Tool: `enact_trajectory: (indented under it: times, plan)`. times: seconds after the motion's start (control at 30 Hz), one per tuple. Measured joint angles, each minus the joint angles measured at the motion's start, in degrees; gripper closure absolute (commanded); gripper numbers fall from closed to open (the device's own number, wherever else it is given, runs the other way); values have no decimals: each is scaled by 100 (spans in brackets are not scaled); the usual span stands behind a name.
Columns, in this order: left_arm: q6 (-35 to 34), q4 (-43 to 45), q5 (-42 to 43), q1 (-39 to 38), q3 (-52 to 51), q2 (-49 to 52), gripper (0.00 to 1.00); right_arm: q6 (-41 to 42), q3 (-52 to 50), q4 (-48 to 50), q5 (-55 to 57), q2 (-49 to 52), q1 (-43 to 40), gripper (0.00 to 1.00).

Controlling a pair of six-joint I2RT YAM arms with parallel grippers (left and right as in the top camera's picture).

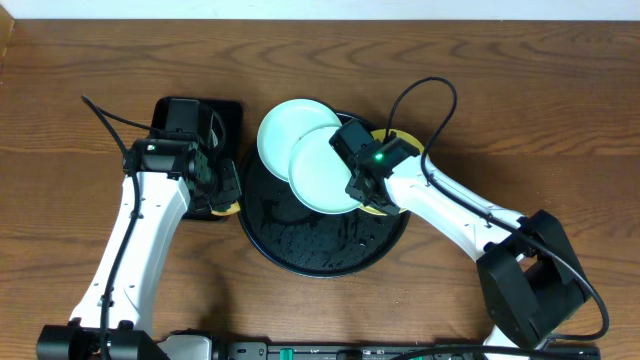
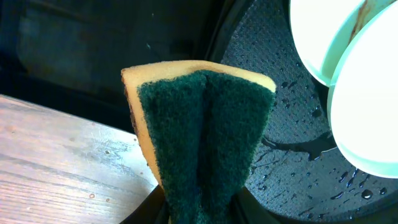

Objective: Clean dirty plates on tray and stack at the side

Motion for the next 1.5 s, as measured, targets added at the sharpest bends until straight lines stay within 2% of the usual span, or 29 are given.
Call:
enact_trajectory:
  times: [0.23,0.33,0.47,0.53,1.0,1.5]
  plan:
    - [0,-2,-2,0,0,0,75,-87,-256,466,-177,0,0,67]
    - [0,-20,-2,0,0,0,75,-129,-352,614,-238,0,0,79]
    - [0,-26,0,0,0,0,75,-129,-378,715,-267,0,0,87]
    - [0,-28,0,0,0,0,75,-142,-378,789,-264,0,0,99]
    - [0,-111,0,0,0,0,75,-173,-376,944,-238,0,0,98]
    - [0,-109,0,0,0,0,75,-1045,-302,927,70,0,0,98]
